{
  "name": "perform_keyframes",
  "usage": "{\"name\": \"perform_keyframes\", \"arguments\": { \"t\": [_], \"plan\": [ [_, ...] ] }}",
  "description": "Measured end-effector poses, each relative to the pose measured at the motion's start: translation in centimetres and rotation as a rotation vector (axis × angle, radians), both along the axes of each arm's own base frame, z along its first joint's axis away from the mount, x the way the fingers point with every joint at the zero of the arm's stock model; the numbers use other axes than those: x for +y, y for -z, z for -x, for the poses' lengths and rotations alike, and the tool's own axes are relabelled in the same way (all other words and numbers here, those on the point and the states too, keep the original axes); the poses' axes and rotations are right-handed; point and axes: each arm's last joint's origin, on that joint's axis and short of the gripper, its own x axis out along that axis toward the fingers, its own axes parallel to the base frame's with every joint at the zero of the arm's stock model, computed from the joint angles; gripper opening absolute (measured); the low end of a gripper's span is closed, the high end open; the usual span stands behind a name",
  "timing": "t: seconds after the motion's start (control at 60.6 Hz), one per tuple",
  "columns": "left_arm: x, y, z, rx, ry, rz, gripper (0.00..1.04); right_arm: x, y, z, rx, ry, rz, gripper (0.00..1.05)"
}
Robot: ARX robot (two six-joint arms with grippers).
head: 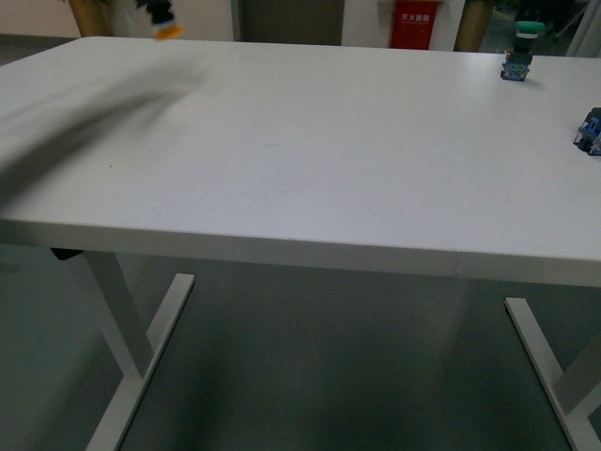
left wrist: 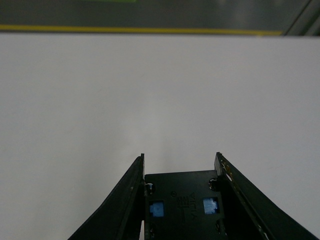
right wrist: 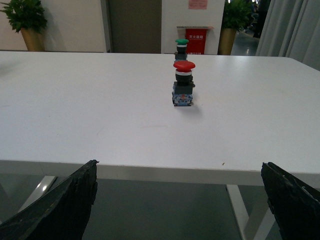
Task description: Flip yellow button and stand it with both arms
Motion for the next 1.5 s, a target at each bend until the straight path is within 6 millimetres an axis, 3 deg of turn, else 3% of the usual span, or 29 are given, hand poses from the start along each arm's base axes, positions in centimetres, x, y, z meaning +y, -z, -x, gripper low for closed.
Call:
{"name": "perform_keyframes", "arguments": {
  "t": [0.148, 0.231, 0.297, 0.478, 0.61, 0.858, 0.907, 0.957, 1.056, 1.27, 1.386, 1.501],
  "plan": [
    [-4.0, -6.8, 2.5, -0.186, 0.186, 0.325, 0.36, 0.0, 0.0, 0.0, 0.0, 0.0, 0.0, 0.98],
    [-6.4, -8.5, 3.6, -0.214, 0.297, 0.524, 0.36, 0.0, 0.0, 0.0, 0.0, 0.0, 0.0, 0.98],
    [-8.5, -7.7, 3.8, -0.152, 0.378, 0.695, 0.36, 0.0, 0.0, 0.0, 0.0, 0.0, 0.0, 0.98],
    [-12.3, -3.4, 3.7, 0.052, 0.525, 0.941, 0.36, 0.0, 0.0, 0.0, 0.0, 0.0, 0.0, 0.98],
    [-14.8, -2.1, 4.5, 0.149, 0.667, 1.083, 0.36, 0.0, 0.0, 0.0, 0.0, 0.0, 0.0, 0.98],
    [-16.6, -1.4, 4.8, 0.272, 0.73, 1.163, 0.36, 0.0, 0.0, 0.0, 0.002, 0.005, 0.002, 0.98],
    [-16.8, -1.0, 4.4, 0.281, 0.732, 1.17, 0.36, 0.1, -0.3, -0.3, 0.077, 0.128, 0.03, 0.98],
    [-16.9, -0.4, 3.8, 0.296, 0.733, 1.177, 0.36, 0.3, -2.2, -1.5, 0.131, 0.221, 0.025, 0.98],
    [-17.3, 0.4, 3.0, 0.311, 0.719, 1.208, 0.36, 0.9, -8.4, -6.8, 0.262, 0.105, -0.173, 0.98],
    [-17.9, 0.4, 2.4, 0.29, 0.747, 1.226, 0.36, 1.2, -15.6, -16.3, 0.431, -0.091, -0.731, 0.98],
    [-18.5, 0.1, 2.7, 0.273, 0.753, 1.255, 0.36, 1.8, -18.5, -19.7, 0.464, -0.195, -0.994, 0.98],
    [-19.2, 0.0, 3.0, 0.273, 0.765, 1.269, 0.36, 2.8, -19.7, -22.7, 0.499, -0.216, -1.189, 0.98]
  ]
}}
